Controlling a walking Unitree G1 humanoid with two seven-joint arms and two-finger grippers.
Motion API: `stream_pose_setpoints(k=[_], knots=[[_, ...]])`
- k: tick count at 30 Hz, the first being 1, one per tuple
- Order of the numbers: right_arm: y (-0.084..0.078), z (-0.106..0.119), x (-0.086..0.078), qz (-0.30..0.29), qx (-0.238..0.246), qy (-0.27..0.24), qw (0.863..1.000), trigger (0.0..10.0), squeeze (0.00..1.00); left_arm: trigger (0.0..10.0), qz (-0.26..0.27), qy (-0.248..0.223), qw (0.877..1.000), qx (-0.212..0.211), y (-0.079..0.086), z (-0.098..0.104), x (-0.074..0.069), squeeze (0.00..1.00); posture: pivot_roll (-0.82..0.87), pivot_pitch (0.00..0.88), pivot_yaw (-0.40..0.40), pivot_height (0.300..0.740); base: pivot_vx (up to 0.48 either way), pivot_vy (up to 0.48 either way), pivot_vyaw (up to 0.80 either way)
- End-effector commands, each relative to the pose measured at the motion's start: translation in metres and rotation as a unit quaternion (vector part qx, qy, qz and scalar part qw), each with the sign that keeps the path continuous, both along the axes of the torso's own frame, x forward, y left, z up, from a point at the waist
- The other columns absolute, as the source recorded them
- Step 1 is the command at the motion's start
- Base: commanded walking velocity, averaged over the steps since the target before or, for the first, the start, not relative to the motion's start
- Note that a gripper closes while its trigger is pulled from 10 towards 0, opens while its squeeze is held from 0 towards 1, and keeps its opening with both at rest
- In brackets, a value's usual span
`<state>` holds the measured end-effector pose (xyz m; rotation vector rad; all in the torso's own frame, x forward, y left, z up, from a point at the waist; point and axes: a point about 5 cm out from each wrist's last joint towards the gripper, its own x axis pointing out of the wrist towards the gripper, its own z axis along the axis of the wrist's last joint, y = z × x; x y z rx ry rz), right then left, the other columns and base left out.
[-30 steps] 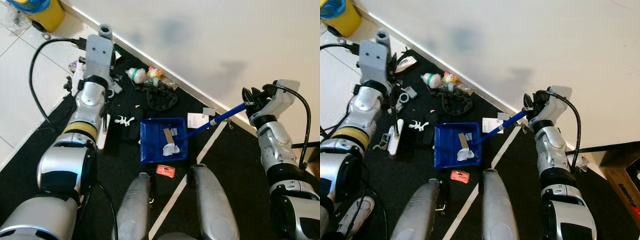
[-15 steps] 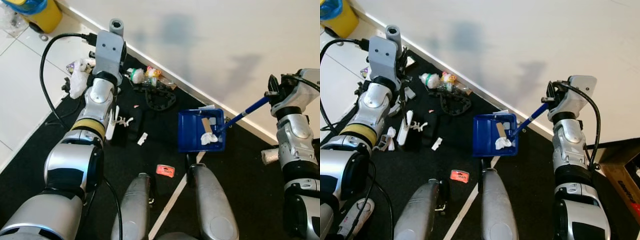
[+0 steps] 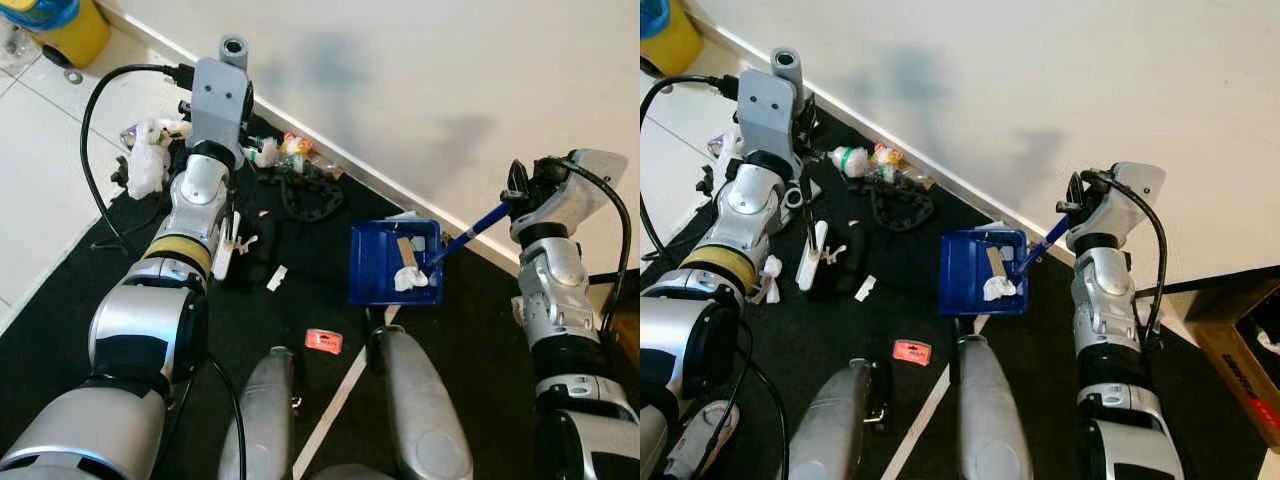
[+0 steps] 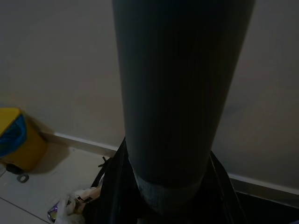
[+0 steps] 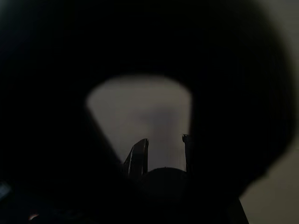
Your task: Sweep floor
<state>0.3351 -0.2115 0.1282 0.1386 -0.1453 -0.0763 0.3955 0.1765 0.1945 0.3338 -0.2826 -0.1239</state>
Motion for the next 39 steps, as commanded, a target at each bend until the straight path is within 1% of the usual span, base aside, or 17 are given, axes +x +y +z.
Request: stream_pose_setpoints(k=[1,2,7,9,10,14,17,19,21,30,34,37,39], knots=[[0.019,-0.014,-0.003,0.045,0.056,0.018,0.997,10.0,0.0,10.0,-0.003,0.009,1.0,-0.001,-0.001,-0.006,-0.001,0.0,-0.07,0.391,-0.046,0.74,0.0,0.0,0.0],[0.023,-0.012,-0.003,0.058,0.053,0.016,0.997,10.0,0.0,10.0,-0.003,0.01,1.0,-0.001,0.0,-0.006,-0.001,0.0,-0.07,0.391,-0.046,0.74,0.0,0.0,0.0],[0.024,-0.007,-0.003,0.069,0.052,0.014,0.996,10.0,0.0,10.0,-0.002,0.01,1.0,-0.002,0.0,-0.006,-0.001,0.0,-0.07,0.388,-0.046,0.74,0.0,0.0,0.0],[0.022,-0.003,-0.003,0.074,0.045,0.012,0.996,10.0,0.0,10.0,-0.001,0.011,1.0,-0.001,0.001,-0.005,-0.001,0.0,-0.07,0.386,-0.045,0.74,0.0,0.0,0.0],[0.018,0.0,-0.005,0.074,0.035,0.014,0.997,10.0,0.0,10.0,-0.001,0.011,1.0,0.0,0.001,-0.005,-0.001,0.0,-0.07,0.385,-0.044,0.74,0.0,0.0,0.0],[0.012,0.002,-0.006,0.072,0.021,0.02,0.997,10.0,0.0,10.0,-0.001,0.012,1.0,0.002,0.002,-0.004,-0.001,0.0,-0.07,0.384,-0.044,0.74,0.0,0.0,0.0],[0.008,0.004,-0.01,0.077,0.0,0.026,0.997,10.0,0.0,10.0,-0.001,0.013,1.0,0.004,0.003,-0.004,0.0,0.0,-0.07,0.385,-0.044,0.74,0.0,0.0,0.0],[0.009,0.003,-0.012,0.083,-0.013,0.03,0.996,10.0,0.0,10.0,0.0,0.014,1.0,0.005,0.003,-0.004,0.0,0.0,-0.07,0.382,-0.044,0.74,0.0,0.0,0.0],[0.009,0.002,-0.012,0.083,-0.016,0.032,0.996,10.0,0.0,10.0,0.0,0.014,1.0,0.005,0.003,-0.004,0.0,0.0,-0.07,0.383,-0.044,0.74,0.0,0.0,0.0],[0.012,0.001,-0.014,0.084,-0.006,0.034,0.996,10.0,0.0,10.0,0.001,0.016,1.0,0.008,0.004,-0.005,0.0,0.0,-0.06,0.381,-0.042,0.74,0.0,0.0,0.0],[0.014,-0.008,-0.016,0.066,0.002,0.042,0.997,10.0,0.0,10.0,0.002,0.018,1.0,0.009,0.005,-0.006,-0.001,0.0,-0.07,0.386,-0.037,0.74,0.0,0.0,0.0],[0.016,-0.017,-0.02,0.055,-0.011,0.051,0.997,10.0,0.0,10.0,0.002,0.019,1.0,0.008,0.005,-0.007,-0.001,0.0,-0.07,0.388,-0.035,0.74,0.0,0.0,0.0],[0.016,-0.019,-0.02,0.046,-0.011,0.053,0.997,10.0,0.0,10.0,0.003,0.02,1.0,0.007,0.005,-0.007,-0.001,0.0,-0.07,0.389,-0.034,0.74,0.0,0.0,0.0]])
